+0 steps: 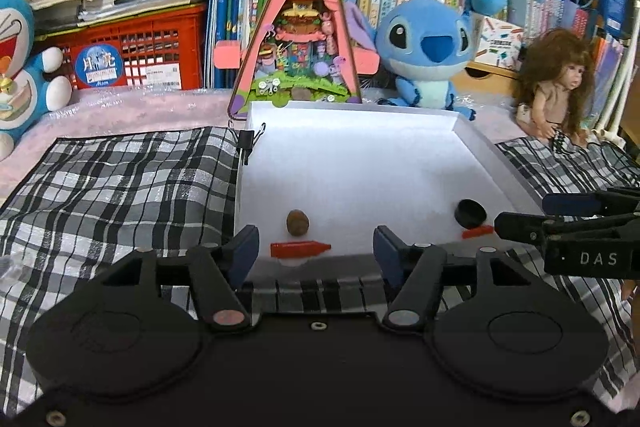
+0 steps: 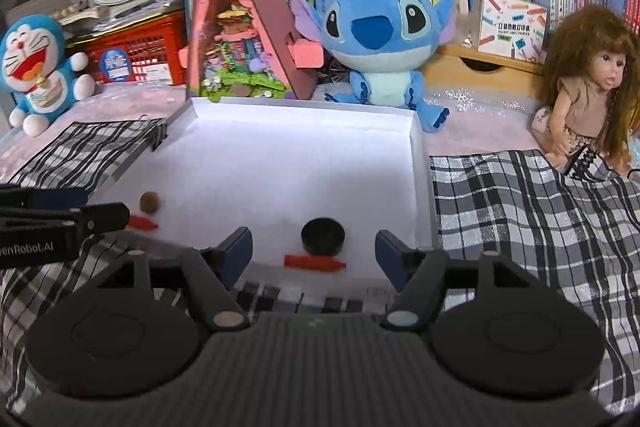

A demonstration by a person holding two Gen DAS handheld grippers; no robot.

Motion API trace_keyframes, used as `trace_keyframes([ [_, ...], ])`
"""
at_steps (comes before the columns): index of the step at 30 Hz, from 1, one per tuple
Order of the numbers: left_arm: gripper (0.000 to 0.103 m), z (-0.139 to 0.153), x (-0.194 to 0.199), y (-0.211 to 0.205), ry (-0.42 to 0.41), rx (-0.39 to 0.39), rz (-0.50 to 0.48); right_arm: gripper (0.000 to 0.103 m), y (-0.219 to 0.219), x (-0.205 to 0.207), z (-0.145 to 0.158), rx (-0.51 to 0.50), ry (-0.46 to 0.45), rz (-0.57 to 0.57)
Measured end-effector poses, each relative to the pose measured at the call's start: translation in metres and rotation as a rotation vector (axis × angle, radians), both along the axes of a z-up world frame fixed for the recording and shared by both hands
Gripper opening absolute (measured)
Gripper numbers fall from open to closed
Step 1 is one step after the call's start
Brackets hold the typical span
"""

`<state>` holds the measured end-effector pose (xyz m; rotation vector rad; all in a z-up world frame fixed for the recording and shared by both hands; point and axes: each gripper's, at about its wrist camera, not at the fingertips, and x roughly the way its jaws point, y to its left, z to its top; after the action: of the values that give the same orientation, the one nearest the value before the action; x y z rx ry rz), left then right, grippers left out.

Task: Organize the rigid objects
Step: 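Open the left gripper to release the ball while the right gripper releases the black cap, then move both grippers back over the remaining items on the table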

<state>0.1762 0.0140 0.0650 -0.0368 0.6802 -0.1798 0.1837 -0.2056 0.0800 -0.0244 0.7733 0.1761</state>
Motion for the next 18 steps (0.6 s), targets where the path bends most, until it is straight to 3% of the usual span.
trace_keyframes([
  [7,0.074,0.001,-0.036,-0.001,-0.035,-0.013,-0.042,0.087,0.001,-0.034,0.003,-0.014,-0.058,0.045],
  [18,0.079,-0.002,-0.079,0.001,-0.065,-0.025,-0.076,0.091,0.001,-0.082,-0.001,-0.047,-0.125,0.092],
])
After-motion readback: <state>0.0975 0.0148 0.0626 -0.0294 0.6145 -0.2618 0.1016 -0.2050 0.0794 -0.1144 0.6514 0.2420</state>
